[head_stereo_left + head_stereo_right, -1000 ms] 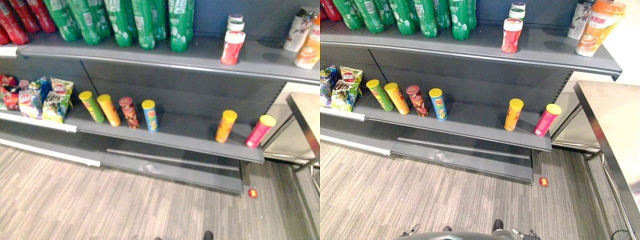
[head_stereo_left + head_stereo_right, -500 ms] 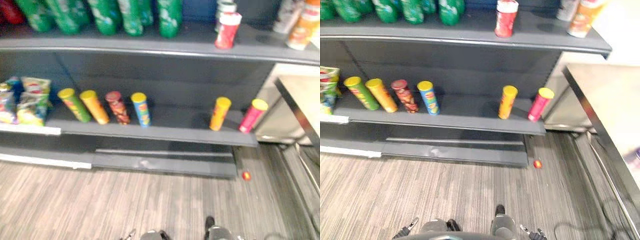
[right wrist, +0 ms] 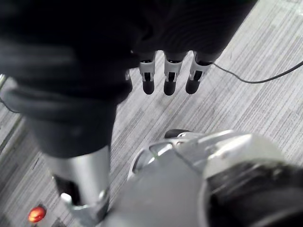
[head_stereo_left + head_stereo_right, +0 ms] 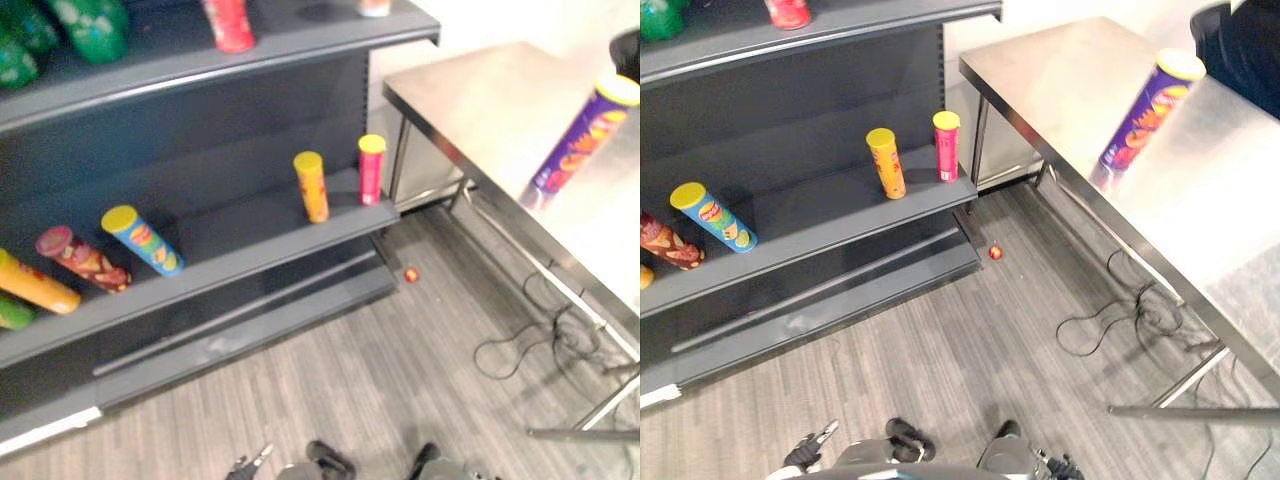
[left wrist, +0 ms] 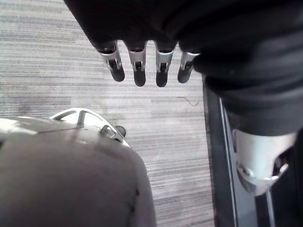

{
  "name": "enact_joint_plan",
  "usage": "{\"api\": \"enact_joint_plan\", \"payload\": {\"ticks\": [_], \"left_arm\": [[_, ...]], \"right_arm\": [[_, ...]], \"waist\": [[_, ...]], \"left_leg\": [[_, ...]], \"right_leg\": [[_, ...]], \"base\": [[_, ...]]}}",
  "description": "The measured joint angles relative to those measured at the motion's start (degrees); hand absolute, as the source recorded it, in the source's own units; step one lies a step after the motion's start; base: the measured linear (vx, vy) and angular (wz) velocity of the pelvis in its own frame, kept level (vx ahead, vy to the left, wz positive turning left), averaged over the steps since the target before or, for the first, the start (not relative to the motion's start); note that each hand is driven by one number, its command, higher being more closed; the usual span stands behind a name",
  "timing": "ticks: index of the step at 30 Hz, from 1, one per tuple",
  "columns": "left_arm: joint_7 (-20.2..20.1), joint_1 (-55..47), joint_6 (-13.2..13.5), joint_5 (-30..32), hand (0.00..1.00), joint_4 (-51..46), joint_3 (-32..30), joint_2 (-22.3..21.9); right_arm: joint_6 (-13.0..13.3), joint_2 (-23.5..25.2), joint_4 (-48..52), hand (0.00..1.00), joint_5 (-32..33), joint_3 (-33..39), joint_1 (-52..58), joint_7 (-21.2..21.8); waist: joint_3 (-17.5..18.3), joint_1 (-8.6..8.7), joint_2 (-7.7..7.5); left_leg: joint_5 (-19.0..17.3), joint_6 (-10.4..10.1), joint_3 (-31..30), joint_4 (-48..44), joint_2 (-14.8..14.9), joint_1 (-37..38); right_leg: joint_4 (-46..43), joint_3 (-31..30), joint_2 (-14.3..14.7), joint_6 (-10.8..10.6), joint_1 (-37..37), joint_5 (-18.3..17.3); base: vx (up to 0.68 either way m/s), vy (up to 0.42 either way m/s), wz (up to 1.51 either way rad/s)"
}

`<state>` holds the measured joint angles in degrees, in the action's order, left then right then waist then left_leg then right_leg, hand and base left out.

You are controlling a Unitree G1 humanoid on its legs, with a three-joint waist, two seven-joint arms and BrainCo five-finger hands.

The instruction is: Put the gum and the chips on the shelf.

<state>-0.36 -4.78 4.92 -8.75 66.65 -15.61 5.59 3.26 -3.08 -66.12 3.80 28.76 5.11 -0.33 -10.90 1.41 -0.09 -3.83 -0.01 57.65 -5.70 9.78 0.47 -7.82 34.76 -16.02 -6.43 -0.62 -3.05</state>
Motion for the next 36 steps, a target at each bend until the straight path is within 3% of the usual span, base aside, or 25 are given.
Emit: {"api": "enact_joint_plan", "payload": {"ticks": [2, 6, 13, 16, 18, 19, 20, 21, 22, 23, 27, 31, 32, 34, 36], "left_arm": [[0.0, -0.1, 0.0, 0.0, 0.00, 0.1, 0.0, -0.5], [0.0, 0.1, 0.0, 0.0, 0.00, -0.1, -0.1, -0.3], [0.2, 1.2, -0.1, 0.1, 0.00, 0.0, -2.0, -0.7], [0.2, 3.0, 0.0, -0.2, 0.00, -0.3, -2.9, -0.9], [0.1, 3.0, 0.0, -3.1, 0.00, -1.7, -3.0, -2.1], [0.4, 2.9, 0.3, -3.9, 0.00, -2.1, -3.4, -2.8], [0.5, 2.7, 1.4, -5.4, 0.00, -3.4, -4.2, -3.6], [0.2, 2.9, 1.7, -6.3, 0.00, -3.7, -3.7, -3.8], [0.0, 3.3, 2.0, -6.9, 0.00, -4.1, -2.7, -4.7], [-0.1, 3.3, 2.6, -6.9, 0.00, -4.2, -2.0, -5.3], [-0.2, 3.1, 2.4, -7.2, 0.00, -5.0, -1.8, -5.4], [-0.5, 2.9, 2.4, -6.6, 0.00, -5.1, -2.3, -5.5], [-0.6, 2.7, 2.4, -6.8, 0.00, -5.2, -2.8, -5.6], [-0.5, 2.8, 2.5, -6.7, 0.00, -5.8, -3.1, -4.6], [-0.6, 2.8, 2.5, -6.7, 0.00, -5.7, -3.6, -3.9]], "right_arm": [[0.0, -0.7, 0.0, 0.00, -0.6, 0.0, 0.0, 0.1], [0.1, -1.0, 0.0, 0.00, -0.6, 0.3, -0.4, 0.0], [0.8, -1.1, -0.1, 0.00, -0.3, 2.4, -1.7, -0.5], [0.8, -0.7, -0.6, 0.00, 0.8, 3.0, -1.6, -0.5], [0.9, -1.3, -0.3, 0.00, 1.7, 3.2, -1.4, -0.6], [1.0, -1.4, 0.1, 0.00, 1.9, 3.0, -1.3, -0.6], [1.2, -1.4, 0.5, 0.00, 2.4, 2.3, -1.0, -0.7], [1.3, -1.7, 0.8, 0.00, 2.9, 2.3, -1.1, -0.7], [1.3, -2.2, 1.1, 0.00, 3.1, 2.4, -1.2, -0.8], [1.2, -2.6, 0.9, 0.00, 3.1, 2.5, -1.1, -0.7], [1.2, -2.7, 1.3, 0.00, 3.1, 4.6, -0.5, -0.7], [1.3, -2.4, 3.0, 0.00, 3.0, 4.4, 0.0, -0.5], [1.3, -1.8, 3.6, 0.00, 3.0, 4.2, 0.0, -0.4], [1.5, 1.0, 3.8, 0.00, 3.0, 4.4, 0.0, 0.1], [1.5, 3.5, 3.7, 0.00, 3.0, 5.4, 0.1, 0.6]], "waist": [[0.5, -0.04, 0.95], [0.6, 0.16, 1.34], [-1.8, 1.89, 2.45], [-3.2, 2.00, 2.24], [-3.8, 2.00, 3.29], [-3.9, 1.99, 3.46], [-4.0, 1.67, 3.34], [-4.0, 1.63, 3.55], [-4.1, 1.67, 3.72], [-4.1, 1.59, 3.72], [-4.1, 0.89, 3.62], [-4.2, -0.19, 3.42], [-4.1, -0.61, 3.00], [-3.0, -0.24, 0.47], [-2.3, -1.65, -1.10]], "left_leg": [[1.5, -0.5, 0.1, 0.4, 1.6, 0.7], [2.4, -1.0, 0.4, -0.7, 3.9, 0.0], [3.0, -1.2, 3.4, -2.8, 5.8, -0.4], [2.9, -1.2, 3.5, -12.6, 10.8, -0.6], [3.7, -0.1, -1.7, -23.4, 16.8, -0.9], [4.3, 0.8, -5.7, -25.3, 17.5, -1.8], [4.5, 0.7, -15.8, -29.2, 17.6, -5.6], [2.8, -1.1, -20.5, -29.4, 16.3, -6.9], [0.2, -2.8, -27.8, -28.1, 12.9, -8.5], [-1.2, -3.3, -31.7, -26.2, 10.2, -9.3], [-1.7, -4.2, -35.2, -14.4, 6.5, -9.6], [-0.5, -5.1, -43.6, -3.7, 2.8, -9.7], [3.4, -7.3, -45.1, -2.9, 1.8, -8.6], [0.2, -6.3, -42.6, -5.8, 0.0, -8.3], [-4.5, -5.7, -43.8, -14.8, -0.4, -10.6]], "right_leg": [[0.8, 0.0, 2.0, 0.2, 0.8, -0.5], [0.3, -0.4, 3.7, 1.6, -0.1, -1.4], [-6.3, -4.1, 3.0, 3.5, -5.4, -4.3], [-8.4, -6.7, 3.3, 4.2, -6.0, -6.3], [-8.6, -10.6, 6.0, 5.5, -5.0, -6.8], [-8.5, -12.0, 6.6, 5.9, -4.9, -7.0], [-8.3, -14.9, 7.8, 6.6, -4.9, -7.5], [-8.2, -16.1, 7.9, 6.8, -5.1, -7.6], [-7.7, -18.4, 7.9, 6.4, -5.4, -7.8], [-7.3, -20.5, 8.1, 6.4, -5.2, -7.8], [-7.4, -26.3, 8.9, 6.7, -4.5, -8.0], [-10.2, -32.6, 8.1, 2.8, -3.8, -10.4], [-11.7, -35.0, 7.8, 1.3, -4.0, -11.6], [-9.9, -36.2, 5.8, 0.8, -3.2, -10.8], [-5.8, -38.2, 5.0, 0.3, -1.2, -8.7]], "base": [[-0.03, -0.142, -0.09], [-0.04, -0.116, -0.09], [-0.01, -0.041, -0.25], [0.04, -0.138, -0.46], [0.03, -0.148, -0.91], [0.05, -0.112, -1.05], [0.07, -0.065, -0.87], [0.11, -0.029, -1.04], [0.11, 0.016, -0.98], [0.11, 0.025, -0.93], [0.19, 0.098, -0.93], [0.24, 0.252, -0.81], [0.24, 0.309, -0.68], [0.30, 0.332, -0.51], [0.25, 0.280, -0.55]]}}
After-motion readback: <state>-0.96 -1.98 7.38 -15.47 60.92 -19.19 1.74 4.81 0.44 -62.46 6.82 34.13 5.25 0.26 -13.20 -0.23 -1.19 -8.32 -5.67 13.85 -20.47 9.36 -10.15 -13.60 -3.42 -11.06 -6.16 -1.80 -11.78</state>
